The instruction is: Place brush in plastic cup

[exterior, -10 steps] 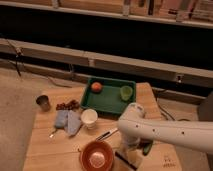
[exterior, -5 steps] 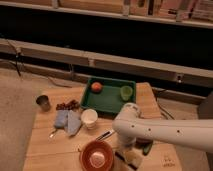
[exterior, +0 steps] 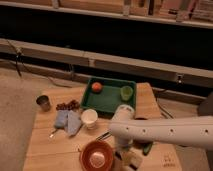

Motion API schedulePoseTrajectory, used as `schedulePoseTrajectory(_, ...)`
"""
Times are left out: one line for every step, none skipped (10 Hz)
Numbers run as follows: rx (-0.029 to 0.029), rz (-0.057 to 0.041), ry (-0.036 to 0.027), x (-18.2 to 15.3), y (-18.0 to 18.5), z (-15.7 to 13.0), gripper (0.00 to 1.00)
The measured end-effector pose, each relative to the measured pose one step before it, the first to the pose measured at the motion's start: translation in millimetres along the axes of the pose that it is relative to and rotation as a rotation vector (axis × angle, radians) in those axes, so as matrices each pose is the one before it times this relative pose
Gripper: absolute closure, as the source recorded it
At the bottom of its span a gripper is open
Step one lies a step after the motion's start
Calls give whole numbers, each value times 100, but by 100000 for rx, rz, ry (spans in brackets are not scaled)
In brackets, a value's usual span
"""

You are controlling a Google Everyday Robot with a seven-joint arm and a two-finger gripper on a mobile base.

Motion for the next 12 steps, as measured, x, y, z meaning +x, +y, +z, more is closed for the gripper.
schedulePoseTrajectory(-124, 949, 1353, -51, -8, 18, 20)
schedulePoseTrajectory(-410, 1313, 749, 210, 45, 166, 20)
schedulePoseTrajectory(-605, 1822, 722, 230, -7, 149, 20)
schedulePoseTrajectory(-441, 748, 580, 46, -71, 116, 20)
schedulePoseTrajectory(-1062, 1755, 741, 314, -29, 257, 20)
schedulePoseTrajectory(-754, 1078, 315, 246, -28, 221, 20)
schedulePoseTrajectory(-711, 577, -12, 42, -66, 168, 20)
schedulePoseTrajectory(-1191, 492, 94, -22, -71, 341, 20)
schedulePoseTrajectory(-954, 335, -14, -45, -42, 280, 20)
schedulePoseTrajectory(-758, 315, -54, -7, -14, 234, 20)
schedulePoseTrajectory(-558, 135, 214, 22, 2, 180, 20)
schedulePoseTrajectory(-130, 626, 879, 27, 0, 128, 20)
